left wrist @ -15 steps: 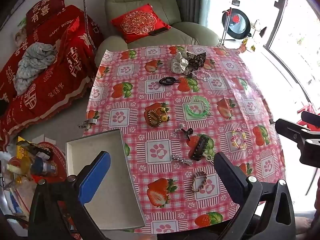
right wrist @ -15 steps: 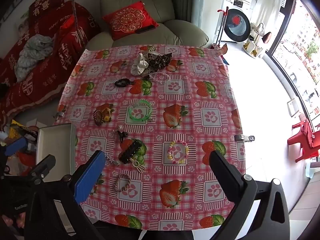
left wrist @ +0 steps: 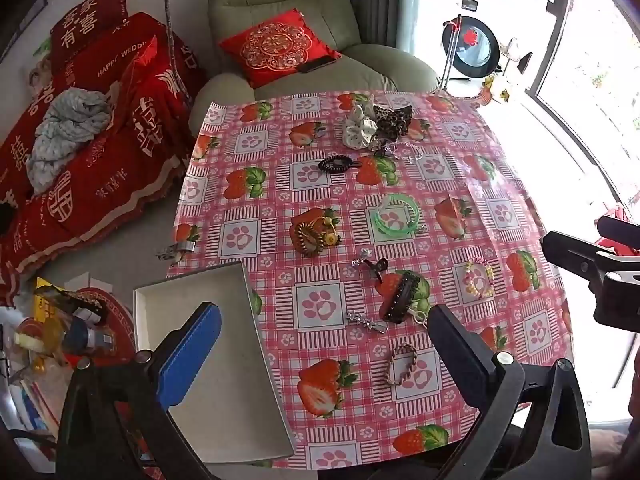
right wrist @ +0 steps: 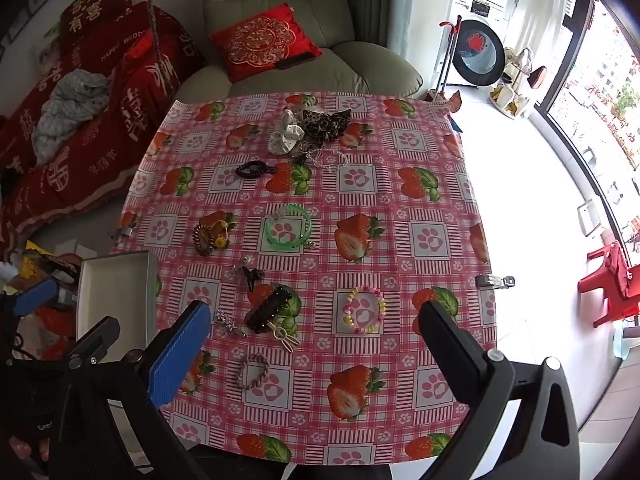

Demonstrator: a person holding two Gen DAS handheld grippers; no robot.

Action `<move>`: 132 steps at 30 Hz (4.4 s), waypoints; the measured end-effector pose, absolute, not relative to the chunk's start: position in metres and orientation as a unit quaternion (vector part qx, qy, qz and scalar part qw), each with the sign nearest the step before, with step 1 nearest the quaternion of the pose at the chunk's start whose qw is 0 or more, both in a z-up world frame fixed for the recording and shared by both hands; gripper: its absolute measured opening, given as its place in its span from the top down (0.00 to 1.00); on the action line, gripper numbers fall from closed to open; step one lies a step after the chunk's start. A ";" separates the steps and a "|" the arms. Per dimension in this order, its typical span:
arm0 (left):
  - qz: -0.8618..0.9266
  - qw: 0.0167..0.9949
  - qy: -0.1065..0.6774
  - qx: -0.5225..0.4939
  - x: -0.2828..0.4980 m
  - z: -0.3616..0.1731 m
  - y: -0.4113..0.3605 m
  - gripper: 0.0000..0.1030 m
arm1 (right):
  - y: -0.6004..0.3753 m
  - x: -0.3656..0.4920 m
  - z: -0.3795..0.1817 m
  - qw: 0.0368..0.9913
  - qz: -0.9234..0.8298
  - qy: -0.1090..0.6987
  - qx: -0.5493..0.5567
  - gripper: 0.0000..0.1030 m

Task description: Organize jewelry

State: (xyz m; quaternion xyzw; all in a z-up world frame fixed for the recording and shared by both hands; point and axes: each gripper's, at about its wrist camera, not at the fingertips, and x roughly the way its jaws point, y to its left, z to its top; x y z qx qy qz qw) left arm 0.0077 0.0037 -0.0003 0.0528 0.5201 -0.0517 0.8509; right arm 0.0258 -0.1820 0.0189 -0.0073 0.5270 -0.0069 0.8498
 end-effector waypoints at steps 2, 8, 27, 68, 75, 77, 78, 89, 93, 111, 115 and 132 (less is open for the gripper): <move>-0.050 0.852 0.519 0.052 0.005 0.000 0.003 0.00 | -0.183 0.028 0.018 0.849 -0.006 0.528 -0.007 0.00; -0.047 0.852 0.518 0.051 0.007 -0.001 0.004 0.00 | -0.183 0.027 0.018 0.850 -0.008 0.527 -0.007 0.00; -0.052 0.852 0.519 0.047 0.010 -0.004 0.008 0.00 | -0.180 0.030 0.017 0.850 -0.007 0.527 -0.007 0.00; -0.034 0.846 0.531 0.028 0.010 -0.010 0.015 0.00 | -0.172 0.029 0.014 0.849 0.001 0.528 -0.010 0.00; -0.037 0.846 0.531 0.029 0.011 -0.011 0.016 0.00 | -0.169 0.028 0.012 0.848 0.000 0.530 -0.008 0.00; -0.036 0.846 0.532 0.028 0.012 -0.011 0.017 0.00 | -0.166 0.026 0.011 0.848 0.000 0.530 -0.008 0.00; -0.036 0.846 0.532 0.028 0.012 -0.012 0.017 0.00 | -0.165 0.025 0.010 0.848 0.000 0.531 -0.008 0.00; -0.036 0.845 0.532 0.028 0.012 -0.011 0.017 0.00 | -0.174 0.029 0.010 0.848 0.002 0.531 -0.008 0.00; -0.036 0.845 0.533 0.029 0.011 -0.013 0.019 0.00 | -0.174 0.029 0.010 0.847 0.002 0.531 -0.008 0.00; -0.048 0.838 0.542 0.033 0.008 -0.018 0.006 0.00 | -0.185 0.029 0.004 0.842 -0.001 0.540 0.004 0.00; -0.076 0.823 0.563 0.020 0.011 -0.030 0.004 0.00 | -0.195 0.030 -0.002 0.835 -0.008 0.550 0.014 0.00; -0.037 0.780 0.625 0.019 0.046 -0.120 -0.008 0.00 | -0.261 0.021 -0.108 0.759 -0.069 0.646 0.026 0.00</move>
